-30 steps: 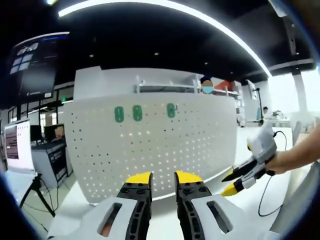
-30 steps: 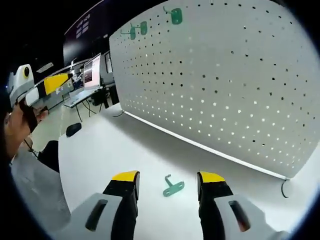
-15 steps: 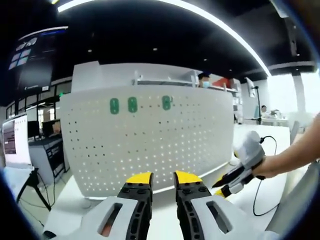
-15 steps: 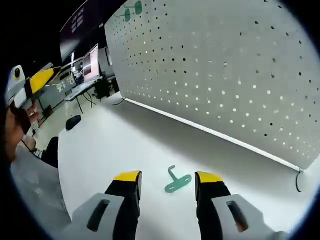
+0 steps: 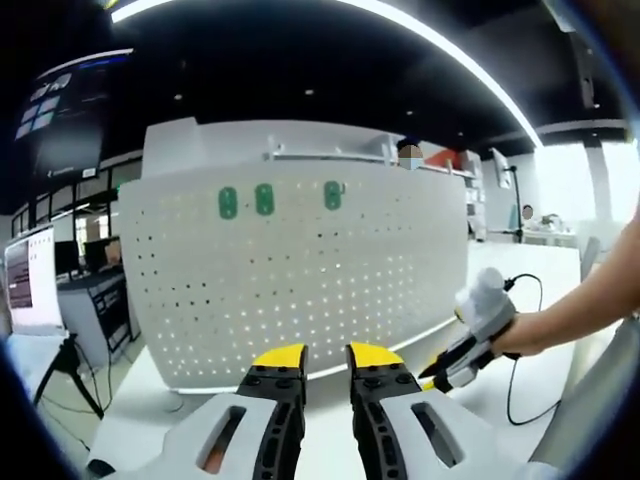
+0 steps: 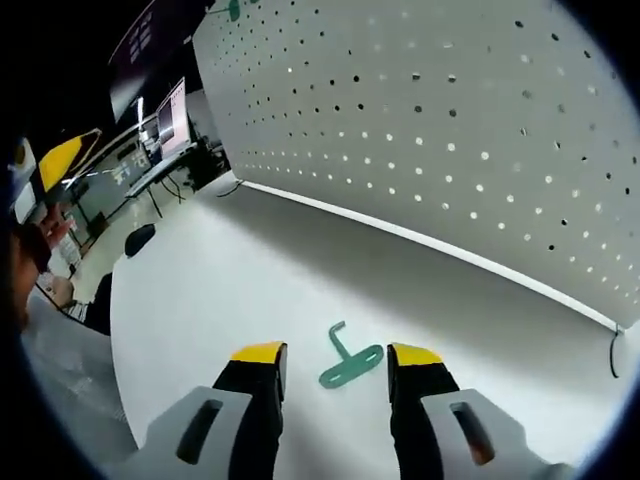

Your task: Insert the hook assembly into the mounting plate slot until the hook locks in place.

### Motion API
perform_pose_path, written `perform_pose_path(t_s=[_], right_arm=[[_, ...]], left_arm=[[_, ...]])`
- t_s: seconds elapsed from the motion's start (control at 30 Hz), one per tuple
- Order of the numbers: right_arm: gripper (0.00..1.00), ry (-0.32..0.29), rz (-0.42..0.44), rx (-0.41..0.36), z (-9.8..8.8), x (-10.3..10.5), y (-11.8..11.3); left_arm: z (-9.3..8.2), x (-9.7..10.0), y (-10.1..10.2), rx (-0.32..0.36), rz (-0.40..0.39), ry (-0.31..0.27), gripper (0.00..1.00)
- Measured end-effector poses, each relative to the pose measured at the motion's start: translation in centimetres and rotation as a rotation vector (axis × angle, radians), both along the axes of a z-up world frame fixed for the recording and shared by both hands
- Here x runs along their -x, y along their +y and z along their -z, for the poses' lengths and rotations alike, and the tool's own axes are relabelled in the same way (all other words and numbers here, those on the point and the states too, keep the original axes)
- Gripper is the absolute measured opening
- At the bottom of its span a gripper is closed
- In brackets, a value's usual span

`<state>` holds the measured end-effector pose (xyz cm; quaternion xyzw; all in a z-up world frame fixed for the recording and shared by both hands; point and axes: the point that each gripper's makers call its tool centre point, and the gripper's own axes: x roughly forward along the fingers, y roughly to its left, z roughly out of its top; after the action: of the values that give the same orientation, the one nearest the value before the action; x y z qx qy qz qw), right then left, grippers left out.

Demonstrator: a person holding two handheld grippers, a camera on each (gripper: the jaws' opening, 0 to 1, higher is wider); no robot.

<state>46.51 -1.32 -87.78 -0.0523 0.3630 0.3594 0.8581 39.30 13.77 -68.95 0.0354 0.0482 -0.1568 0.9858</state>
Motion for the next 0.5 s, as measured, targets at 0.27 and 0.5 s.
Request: perform_pose_path(t_s=[0.27,0.5], right_arm=[[0.38,0.002,-0.032,-0.015,-0.3,-0.1,1.4],[0.32,-0.011,-0.061,-0.011,-0.6,0.3,2.2]], left_arm=[[0.5,-0.1,0.4,0.008,-0.013,0.008,0.16],[0.6,-0.1,0.8,0.012,-0.021,0.012,0.16]])
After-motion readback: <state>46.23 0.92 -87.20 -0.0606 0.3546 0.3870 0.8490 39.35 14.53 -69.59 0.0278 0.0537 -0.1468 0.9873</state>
